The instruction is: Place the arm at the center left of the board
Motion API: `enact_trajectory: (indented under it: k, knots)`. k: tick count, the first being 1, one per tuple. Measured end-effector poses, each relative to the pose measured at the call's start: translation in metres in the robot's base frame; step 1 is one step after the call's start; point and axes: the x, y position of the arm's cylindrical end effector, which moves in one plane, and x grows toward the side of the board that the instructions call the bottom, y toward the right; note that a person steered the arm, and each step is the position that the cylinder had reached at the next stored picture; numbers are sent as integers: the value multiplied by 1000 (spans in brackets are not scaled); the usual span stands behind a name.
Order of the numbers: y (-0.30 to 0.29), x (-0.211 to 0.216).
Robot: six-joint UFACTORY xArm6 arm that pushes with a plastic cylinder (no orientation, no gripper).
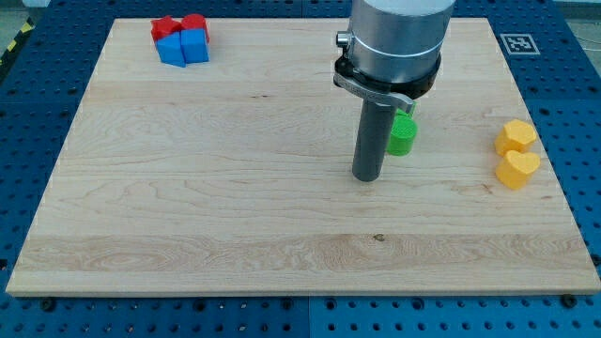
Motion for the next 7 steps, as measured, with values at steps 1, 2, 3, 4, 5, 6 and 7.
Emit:
enact_trajectory:
  k: [1,2,3,4,5,6,7]
  knots:
    - [-27,0]
    - [-62,0]
    - [-68,0]
    - [-70,0]
    - [-71,0]
    - [-71,0]
    - [-78,0]
